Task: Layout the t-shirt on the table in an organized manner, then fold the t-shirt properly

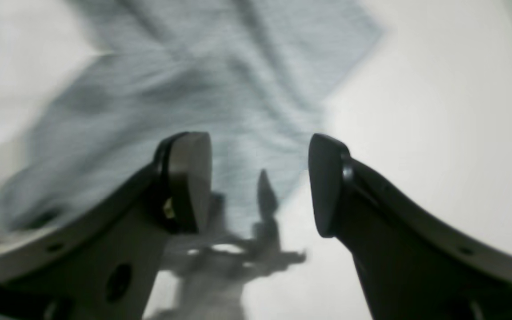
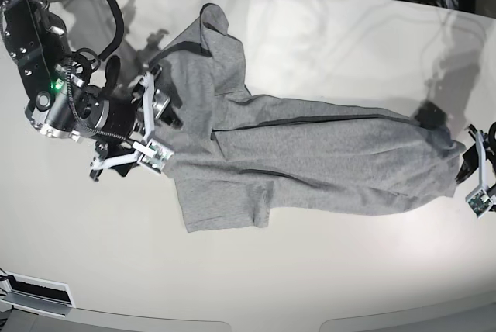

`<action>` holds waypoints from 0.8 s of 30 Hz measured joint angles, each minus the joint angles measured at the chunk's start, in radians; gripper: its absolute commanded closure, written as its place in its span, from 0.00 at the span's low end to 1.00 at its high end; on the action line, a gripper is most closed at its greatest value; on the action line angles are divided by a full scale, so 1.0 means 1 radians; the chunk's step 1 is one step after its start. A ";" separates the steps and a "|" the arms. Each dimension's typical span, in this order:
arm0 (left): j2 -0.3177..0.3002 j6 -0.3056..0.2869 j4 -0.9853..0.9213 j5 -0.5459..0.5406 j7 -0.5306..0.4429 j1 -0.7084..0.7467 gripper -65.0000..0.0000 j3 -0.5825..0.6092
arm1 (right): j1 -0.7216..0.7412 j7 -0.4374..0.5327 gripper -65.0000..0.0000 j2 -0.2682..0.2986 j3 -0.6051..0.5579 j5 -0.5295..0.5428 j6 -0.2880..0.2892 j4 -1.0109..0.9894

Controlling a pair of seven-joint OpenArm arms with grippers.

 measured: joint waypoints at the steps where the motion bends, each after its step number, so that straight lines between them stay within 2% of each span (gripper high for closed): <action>1: 0.000 -0.040 0.000 -0.022 0.013 0.000 0.44 0.000 | -0.003 -0.032 0.44 0.000 0.000 0.089 0.033 0.004; 3: 0.002 -0.142 0.000 -0.070 0.029 0.001 0.44 0.000 | -0.020 -0.069 0.44 -0.002 -0.001 0.266 0.098 0.008; 5: 0.003 -0.210 0.000 -0.107 0.052 0.003 0.44 0.000 | -0.055 -0.090 0.44 -0.024 0.000 0.345 0.159 0.010; 9: 0.005 -0.214 0.000 -0.138 0.060 0.001 0.44 0.000 | -0.161 -0.098 0.44 -0.104 0.000 0.327 0.151 0.009; 13: 0.013 -0.214 -0.001 -0.151 0.061 0.002 0.44 0.000 | -0.260 -0.085 0.44 -0.182 0.000 0.189 0.151 0.009; 17: 0.016 -0.215 -0.001 -0.156 0.061 0.001 0.44 0.000 | -0.325 0.053 0.44 -0.225 0.000 0.051 0.151 -0.029; 19: 0.016 -0.215 -0.001 -0.156 0.061 0.001 0.44 0.000 | -0.326 0.093 0.42 -0.234 0.000 -0.007 0.151 -0.082; 22: 0.015 -0.206 -0.001 -0.156 0.061 0.001 0.44 0.000 | -0.309 0.151 0.37 -0.237 0.000 -0.098 0.106 -0.183; 24: 0.016 -0.183 -0.001 -0.157 0.060 0.001 0.44 0.000 | -0.293 0.167 0.37 -0.240 0.001 -0.110 0.105 -0.248</action>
